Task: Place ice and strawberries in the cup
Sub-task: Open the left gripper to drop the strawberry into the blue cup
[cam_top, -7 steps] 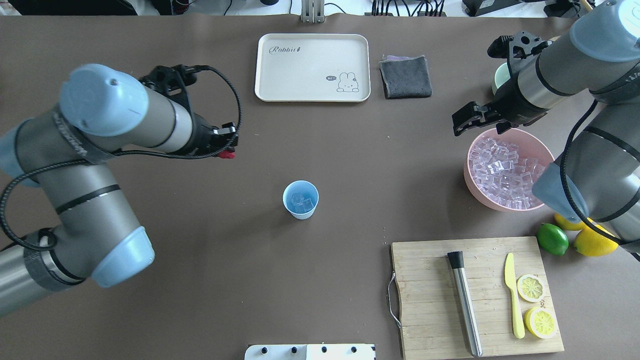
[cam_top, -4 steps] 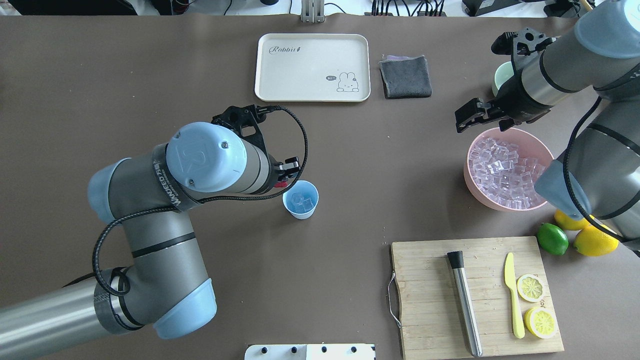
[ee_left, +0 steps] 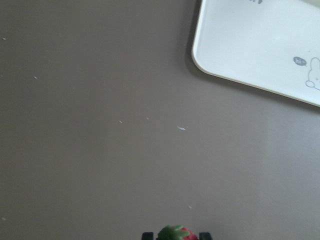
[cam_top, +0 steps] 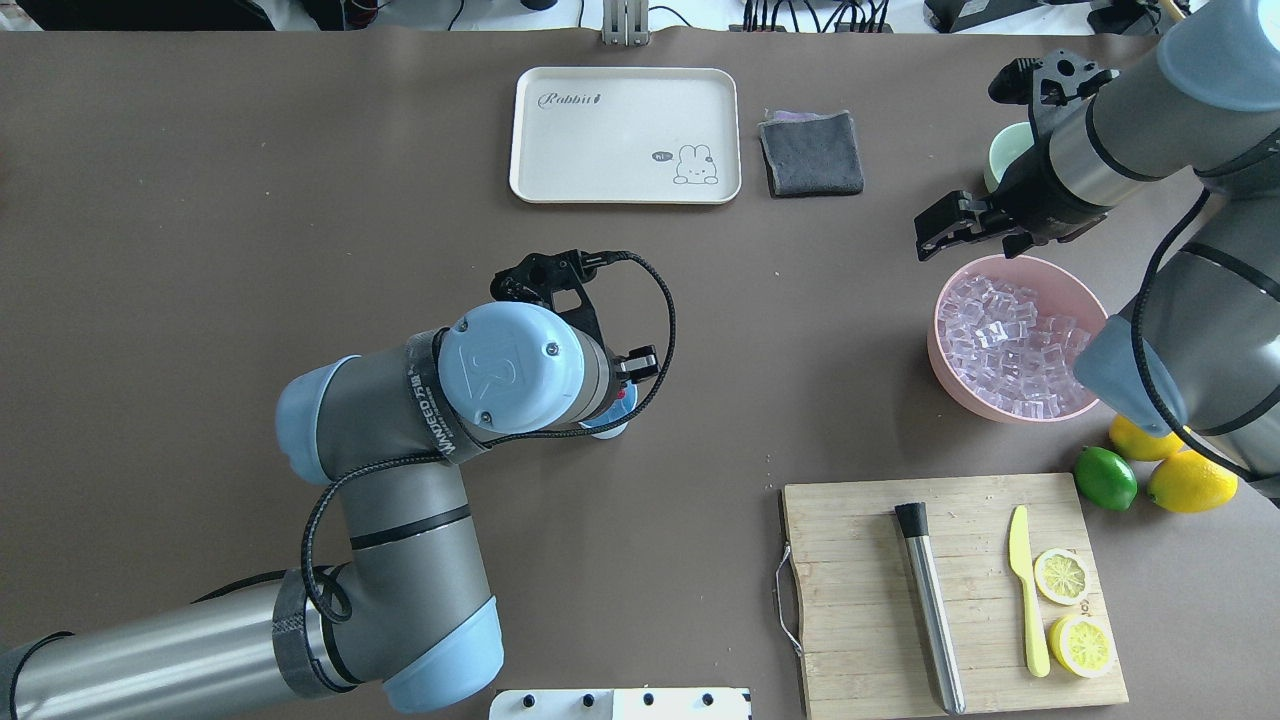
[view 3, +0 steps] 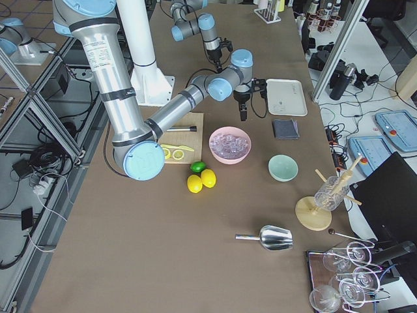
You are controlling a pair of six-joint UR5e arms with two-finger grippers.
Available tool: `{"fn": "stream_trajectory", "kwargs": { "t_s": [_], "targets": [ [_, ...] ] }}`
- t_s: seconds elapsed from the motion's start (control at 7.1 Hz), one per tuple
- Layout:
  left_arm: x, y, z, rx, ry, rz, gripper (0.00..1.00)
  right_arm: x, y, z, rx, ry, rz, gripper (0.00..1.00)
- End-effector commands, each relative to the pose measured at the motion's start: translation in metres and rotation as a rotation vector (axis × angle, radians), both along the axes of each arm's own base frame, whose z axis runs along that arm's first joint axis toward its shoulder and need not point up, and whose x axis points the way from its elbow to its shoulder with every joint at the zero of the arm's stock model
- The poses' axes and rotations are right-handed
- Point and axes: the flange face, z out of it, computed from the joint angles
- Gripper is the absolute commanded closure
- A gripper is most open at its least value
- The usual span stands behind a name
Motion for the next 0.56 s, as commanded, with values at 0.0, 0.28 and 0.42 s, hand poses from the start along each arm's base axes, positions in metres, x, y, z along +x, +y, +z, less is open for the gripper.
{"fn": "stream_trajectory", "kwargs": {
  "t_s": [0.0, 0.28, 0.42],
  "targets": [
    [0.002, 0.0, 0.0, 0.009, -0.005, -0.005, 0.41, 0.0, 0.0, 0.0, 0.0, 0.0, 0.0, 0.0],
    [-0.016, -0.015, -0.003, 0.021, 0.001, -0.028, 0.01, 0.0, 0.0, -0.002, 0.003, -0.003, -0.002, 0.0],
    [-0.043, -0.031, 0.003, 0.068, -0.021, -0.025, 0.01, 0.0, 0.0, -0.002, 0.007, -0.003, -0.006, 0.0]
  ]
}}
